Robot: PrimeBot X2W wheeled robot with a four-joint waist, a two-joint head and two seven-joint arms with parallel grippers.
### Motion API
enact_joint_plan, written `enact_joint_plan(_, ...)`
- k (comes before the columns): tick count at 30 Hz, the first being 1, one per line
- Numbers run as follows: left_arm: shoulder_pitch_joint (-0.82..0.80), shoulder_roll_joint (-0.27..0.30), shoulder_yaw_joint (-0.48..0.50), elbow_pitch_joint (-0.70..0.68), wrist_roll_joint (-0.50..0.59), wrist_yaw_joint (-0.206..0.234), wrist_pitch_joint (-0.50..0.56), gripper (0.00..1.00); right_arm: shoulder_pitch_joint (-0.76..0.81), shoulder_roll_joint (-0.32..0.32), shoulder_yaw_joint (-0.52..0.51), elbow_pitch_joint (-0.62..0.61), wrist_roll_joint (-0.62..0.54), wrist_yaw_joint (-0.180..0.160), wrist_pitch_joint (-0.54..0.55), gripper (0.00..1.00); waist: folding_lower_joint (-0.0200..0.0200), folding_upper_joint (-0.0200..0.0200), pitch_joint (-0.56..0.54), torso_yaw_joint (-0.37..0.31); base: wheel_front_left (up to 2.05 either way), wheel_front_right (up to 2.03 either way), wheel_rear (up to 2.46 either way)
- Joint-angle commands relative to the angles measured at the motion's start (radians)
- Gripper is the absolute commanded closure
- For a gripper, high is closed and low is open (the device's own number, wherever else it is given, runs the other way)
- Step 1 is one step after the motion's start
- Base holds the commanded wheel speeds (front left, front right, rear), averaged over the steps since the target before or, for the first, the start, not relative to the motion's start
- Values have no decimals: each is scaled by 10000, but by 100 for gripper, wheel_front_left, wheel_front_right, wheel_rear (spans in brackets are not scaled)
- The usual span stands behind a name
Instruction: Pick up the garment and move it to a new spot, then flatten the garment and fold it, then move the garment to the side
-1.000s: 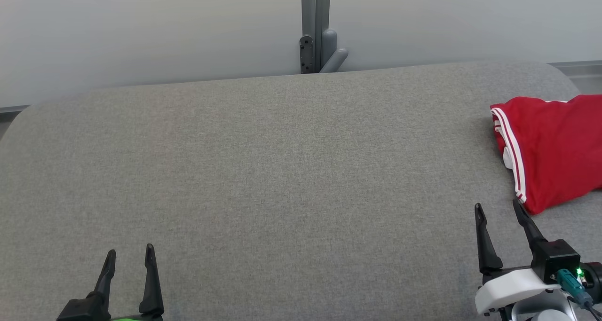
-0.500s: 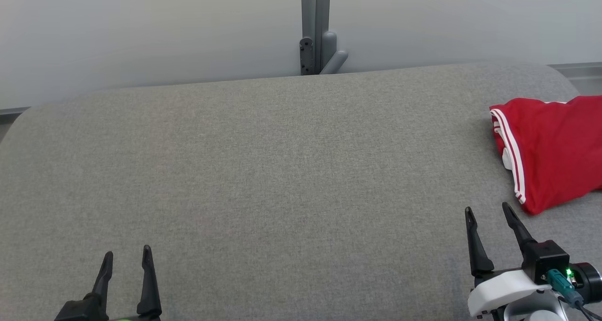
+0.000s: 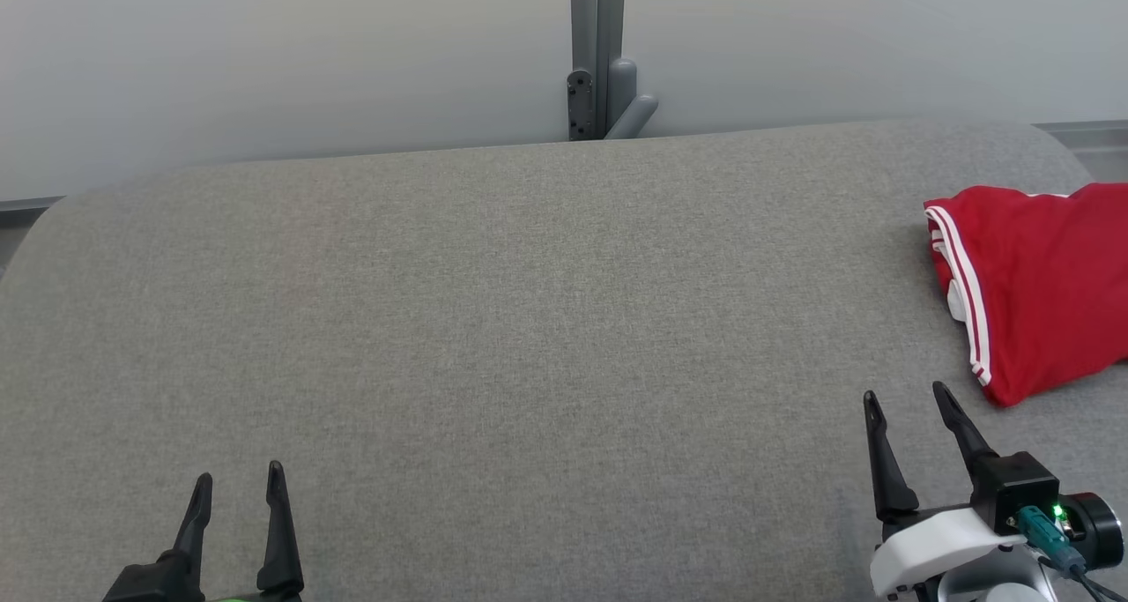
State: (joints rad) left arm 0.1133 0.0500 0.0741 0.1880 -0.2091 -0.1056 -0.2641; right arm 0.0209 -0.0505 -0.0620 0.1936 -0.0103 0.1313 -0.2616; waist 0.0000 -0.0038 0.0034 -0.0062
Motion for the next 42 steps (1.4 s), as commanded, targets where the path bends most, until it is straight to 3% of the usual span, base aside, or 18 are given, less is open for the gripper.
enact_joint_plan(1,85,17,21,6,-58,23,3,0,24,-6,62,-35,53,-13,-43,0,0,38,-13,31,0,0,0)
enact_joint_plan(3,84,17,5,-63,191,56,3,0,49,-9,152,-142,72,-15,-43,0,0,38,-17,37,0,0,0)
enact_joint_plan(4,-2,0,-6,-37,173,15,2,100,-3,10,165,-120,32,2,-2,100,0,0,-18,36,0,0,0)
enact_joint_plan(9,4,-66,-23,410,63,9,52,100,135,87,148,329,161,4,100,100,0,0,-18,36,0,0,0)
enact_joint_plan(29,-608,-42,76,426,-3739,-68,1041,100,-254,58,-37,331,4496,1,1083,100,0,6,-16,41,0,0,0)
enact_joint_plan(42,-903,-29,124,435,-5524,-96,1510,100,-438,43,-126,341,6526,-1,1552,100,0,10,-14,43,0,0,0)
